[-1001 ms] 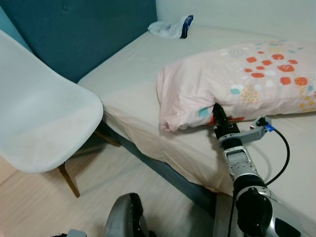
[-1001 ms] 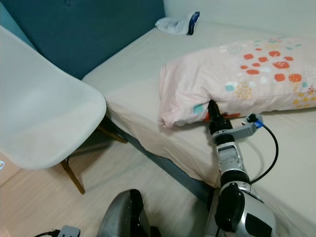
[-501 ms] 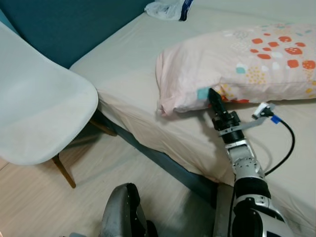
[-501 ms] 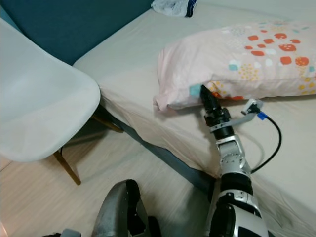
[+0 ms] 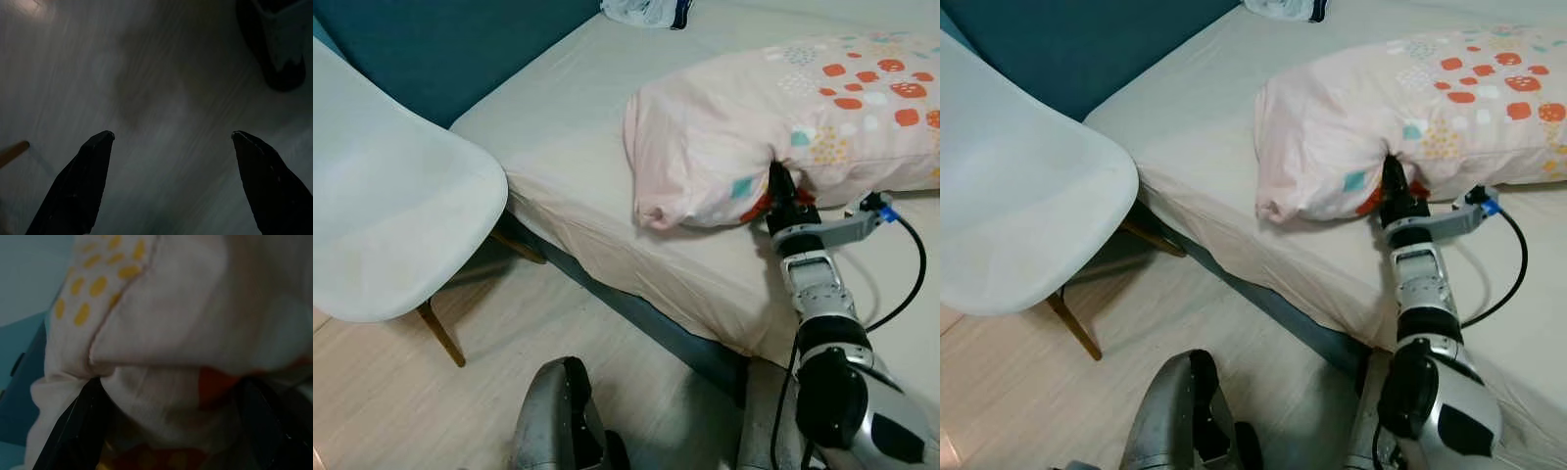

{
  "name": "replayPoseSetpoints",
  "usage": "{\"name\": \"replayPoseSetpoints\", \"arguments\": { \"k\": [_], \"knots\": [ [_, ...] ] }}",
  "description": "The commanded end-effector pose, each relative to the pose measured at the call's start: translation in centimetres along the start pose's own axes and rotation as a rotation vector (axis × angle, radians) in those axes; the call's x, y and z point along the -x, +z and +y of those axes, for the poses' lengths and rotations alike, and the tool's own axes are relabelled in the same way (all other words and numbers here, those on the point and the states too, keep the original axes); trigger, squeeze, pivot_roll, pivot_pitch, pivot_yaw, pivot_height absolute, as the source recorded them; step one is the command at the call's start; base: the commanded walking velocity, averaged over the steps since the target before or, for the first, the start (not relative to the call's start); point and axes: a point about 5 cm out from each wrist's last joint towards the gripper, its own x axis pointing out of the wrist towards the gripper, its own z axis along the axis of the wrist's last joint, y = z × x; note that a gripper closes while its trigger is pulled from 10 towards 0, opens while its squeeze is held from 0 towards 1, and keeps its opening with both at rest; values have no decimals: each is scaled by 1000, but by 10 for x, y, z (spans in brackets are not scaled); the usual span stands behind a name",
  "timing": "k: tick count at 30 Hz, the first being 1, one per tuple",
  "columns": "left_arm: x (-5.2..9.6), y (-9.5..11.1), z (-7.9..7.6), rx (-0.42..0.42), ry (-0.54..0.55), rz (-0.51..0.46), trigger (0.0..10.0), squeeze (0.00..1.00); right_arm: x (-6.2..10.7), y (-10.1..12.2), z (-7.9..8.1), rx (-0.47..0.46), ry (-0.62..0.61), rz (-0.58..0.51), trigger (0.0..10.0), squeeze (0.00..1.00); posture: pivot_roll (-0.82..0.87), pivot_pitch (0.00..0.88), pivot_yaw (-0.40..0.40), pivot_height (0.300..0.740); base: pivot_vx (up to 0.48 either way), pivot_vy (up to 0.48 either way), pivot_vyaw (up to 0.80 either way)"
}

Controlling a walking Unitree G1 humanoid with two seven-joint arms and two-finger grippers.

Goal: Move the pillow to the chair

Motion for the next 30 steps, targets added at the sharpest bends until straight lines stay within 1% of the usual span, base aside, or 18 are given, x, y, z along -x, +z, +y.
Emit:
{"name": "replayPoseSetpoints", "arguments": {
  "k": [1, 2, 3, 4, 6, 7, 8, 11, 13, 16, 17, 18, 20, 21, 23, 26, 28, 30],
  "knots": [
    [8, -16, -3, 2, -12, 58, 10000, 0, -3, 0, 2, 0, -11, 1, 8863, 0, 143, 328, 186, 381, 0, 0, 0],
    [8, -16, -3, 2, -12, 60, 10000, 0, -7, 0, 4, 7, -26, 6, 0, 0, 142, 327, 185, 381, 0, 0, 0],
    [8, -16, -2, 3, -12, 60, 10000, 0, -14, -2, 11, 48, -42, 44, 0, 0, 141, 326, 184, 381, 0, 0, 0],
    [8, -16, -2, 3, -12, 60, 10000, 0, -14, -2, 11, 48, -42, 44, 0, 0, 141, 326, 184, 381, 0, 0, 0],
    [7, -14, -2, 5, -9, 59, 10000, 0, -20, -5, 18, 59, -48, 67, 0, 0, 131, 319, 179, 381, 0, 0, 0],
    [7, -14, -2, 5, -9, 59, 10000, 0, -20, -5, 18, 59, -48, 67, 0, 0, 131, 319, 179, 381, 0, 0, 0],
    [5, -12, -2, 6, -8, 57, 10000, 0, -23, -8, 23, 62, -43, 80, 0, 0, 125, 315, 179, 381, 0, 0, 0],
    [3, -9, -3, 7, -9, 52, 10000, 0, -26, -13, 29, 79, -32, 111, 0, 0, 119, 314, 179, 381, 0, 0, 0],
    [1, -7, -4, 7, -11, 51, 10000, 0, -28, -16, 35, 72, 7, 121, 0, 0, 111, 308, 179, 381, 0, 0, 0],
    [-2, -5, -6, 6, -15, 50, 10000, 0, -29, -30, 45, 117, 96, 195, 0, 0, 99, 300, 178, 381, 0, 0, 0],
    [-2, -5, -6, 6, -15, 50, 10000, 0, -29, -30, 45, 117, 96, 195, 0, 0, 99, 300, 178, 381, 0, 0, 0],
    [-4, -2, -6, 6, -17, 48, 10000, 0, -28, -39, 50, 148, 144, 248, 0, 0, 94, 294, 177, 381, 0, 0, 0],
    [-4, -2, -6, 6, -17, 48, 10000, 0, -28, -39, 50, 148, 144, 248, 0, 0, 94, 294, 177, 381, 0, 0, 0],
    [-8, 2, -7, 8, -17, 42, 10000, 0, -25, -50, 56, 181, 208, 299, 0, 0, 84, 286, 174, 381, 0, 0, 0],
    [-9, 4, -7, 9, -17, 40, 10000, 0, -24, -54, 58, 188, 227, 311, 0, 0, 84, 286, 174, 381, 0, 0, 0],
    [-12, 7, -9, 11, -17, 40, 10000, 0, -16, -63, 65, 174, 324, 339, 0, 0, 67, 271, 166, 381, 0, 0, 0],
    [-12, 7, -9, 11, -17, 40, 10000, 0, -16, -63, 65, 174, 324, 339, 0, 0, 67, 271, 166, 381, 0, 0, 0],
    [-14, 9, -11, 13, -18, 46, 10000, 0, -1, -79, 71, 149, 407, 374, 0, 0, 49, 244, 155, 381, 0, 0, 0]
  ]
}}
